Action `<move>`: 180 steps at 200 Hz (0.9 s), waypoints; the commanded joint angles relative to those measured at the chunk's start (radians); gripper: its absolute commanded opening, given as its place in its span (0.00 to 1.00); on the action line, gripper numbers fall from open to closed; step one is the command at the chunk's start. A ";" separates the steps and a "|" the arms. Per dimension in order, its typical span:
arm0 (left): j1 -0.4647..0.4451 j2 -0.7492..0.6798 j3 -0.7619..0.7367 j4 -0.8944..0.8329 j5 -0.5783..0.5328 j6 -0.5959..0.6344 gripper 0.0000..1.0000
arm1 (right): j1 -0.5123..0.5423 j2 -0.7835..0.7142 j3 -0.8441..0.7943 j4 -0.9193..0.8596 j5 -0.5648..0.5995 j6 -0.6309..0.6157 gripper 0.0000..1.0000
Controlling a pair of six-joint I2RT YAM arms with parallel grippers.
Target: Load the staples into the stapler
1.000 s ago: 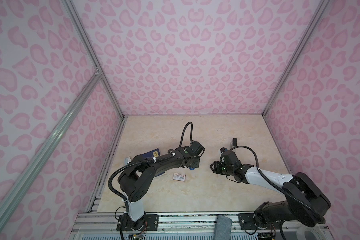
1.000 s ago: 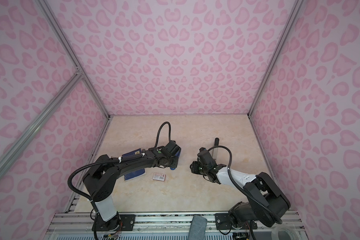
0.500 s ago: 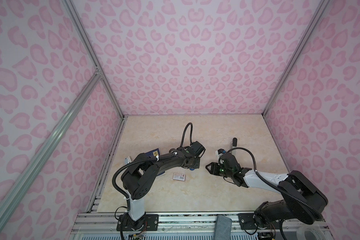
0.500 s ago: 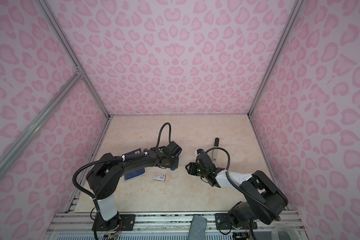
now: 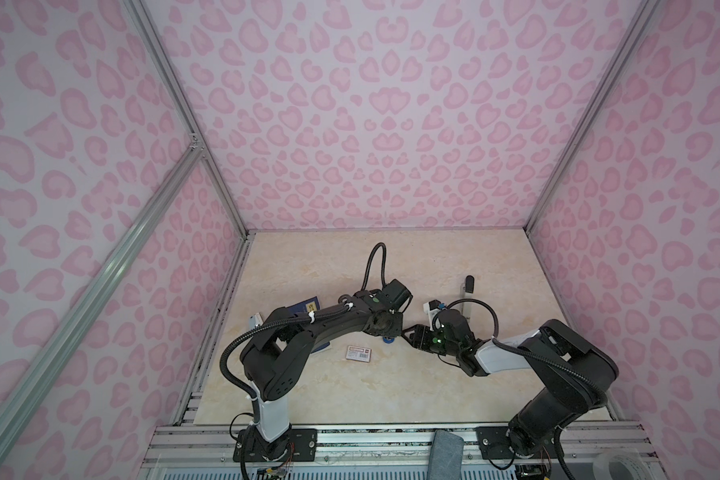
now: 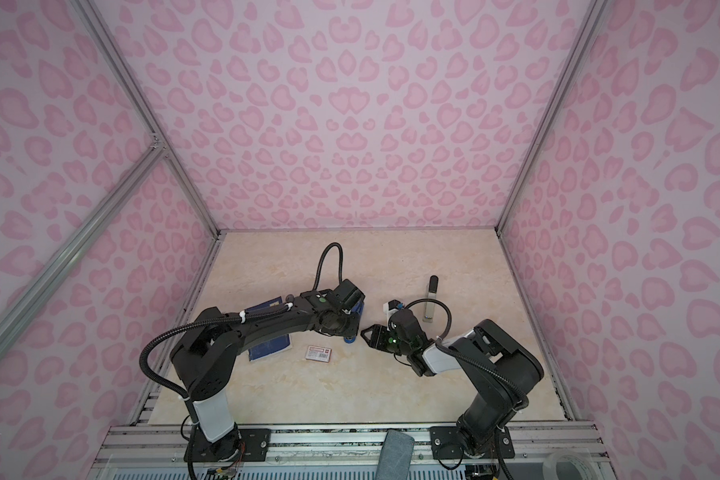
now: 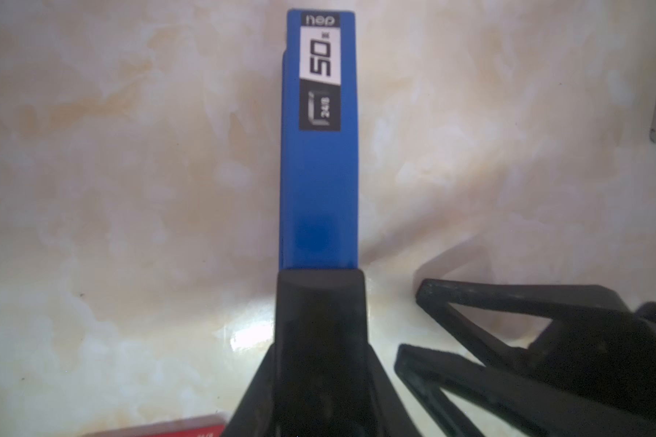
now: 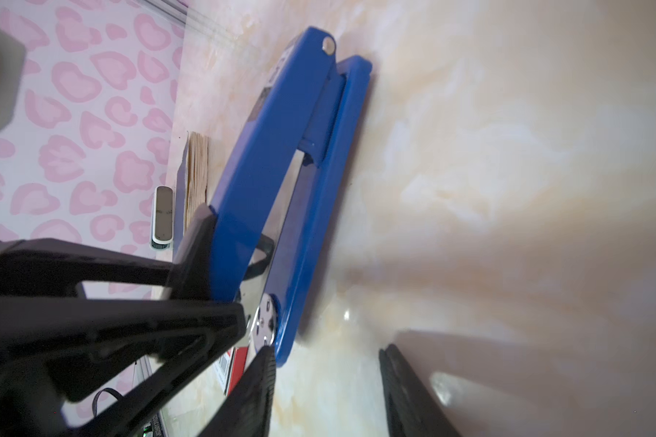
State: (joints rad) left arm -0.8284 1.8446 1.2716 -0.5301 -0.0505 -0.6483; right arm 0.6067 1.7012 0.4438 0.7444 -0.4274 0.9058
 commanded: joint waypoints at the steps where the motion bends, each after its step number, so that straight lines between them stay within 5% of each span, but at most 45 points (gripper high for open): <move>1: 0.000 -0.012 0.017 0.005 0.015 -0.025 0.03 | 0.001 0.062 -0.007 0.174 -0.033 0.067 0.43; 75: 0.002 -0.023 0.028 0.009 0.035 -0.050 0.03 | 0.026 0.200 -0.021 0.368 -0.075 0.161 0.34; 144: 0.012 -0.027 0.065 -0.017 0.034 -0.051 0.03 | 0.044 0.260 -0.040 0.412 -0.071 0.178 0.01; 180: 0.043 -0.033 0.104 -0.049 0.044 -0.047 0.03 | 0.044 0.301 -0.058 0.452 -0.072 0.192 0.00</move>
State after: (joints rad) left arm -0.8051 1.8397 1.3205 -0.6270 0.0025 -0.6937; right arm 0.6468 1.9690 0.4042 1.2671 -0.4801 1.1324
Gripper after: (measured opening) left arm 0.306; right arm 0.075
